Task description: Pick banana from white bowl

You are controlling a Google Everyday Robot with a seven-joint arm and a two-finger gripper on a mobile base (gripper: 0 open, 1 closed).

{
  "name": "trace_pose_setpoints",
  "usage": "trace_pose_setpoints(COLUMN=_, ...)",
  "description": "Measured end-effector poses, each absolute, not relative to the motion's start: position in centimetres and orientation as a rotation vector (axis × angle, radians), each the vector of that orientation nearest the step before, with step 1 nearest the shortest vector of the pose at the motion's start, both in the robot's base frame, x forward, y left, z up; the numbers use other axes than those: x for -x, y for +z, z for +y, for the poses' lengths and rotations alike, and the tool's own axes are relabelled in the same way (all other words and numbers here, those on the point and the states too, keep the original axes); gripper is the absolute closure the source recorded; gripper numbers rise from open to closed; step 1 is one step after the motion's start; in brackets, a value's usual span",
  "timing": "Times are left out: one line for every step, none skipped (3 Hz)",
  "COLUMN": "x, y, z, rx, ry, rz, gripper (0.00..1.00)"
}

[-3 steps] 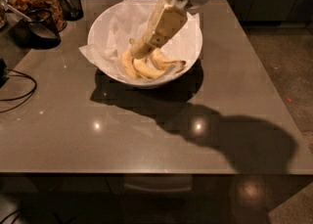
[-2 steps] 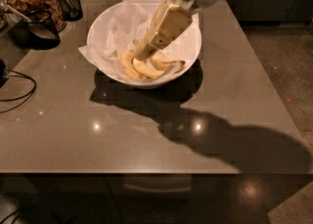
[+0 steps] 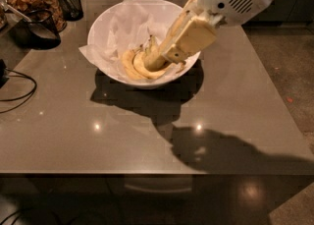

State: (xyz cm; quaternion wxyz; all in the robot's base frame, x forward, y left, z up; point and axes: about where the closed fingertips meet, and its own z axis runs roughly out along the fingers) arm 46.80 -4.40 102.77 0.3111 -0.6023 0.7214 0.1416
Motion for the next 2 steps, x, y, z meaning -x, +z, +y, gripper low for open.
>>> trace_pose_setpoints(x=-46.8, y=102.7, z=-4.4, rx=1.590, ry=0.375, rz=1.905, gripper=1.00)
trace_pose_setpoints(x=-46.1, y=103.2, z=-3.2, rx=1.607, ry=0.405, rz=1.891, gripper=1.00)
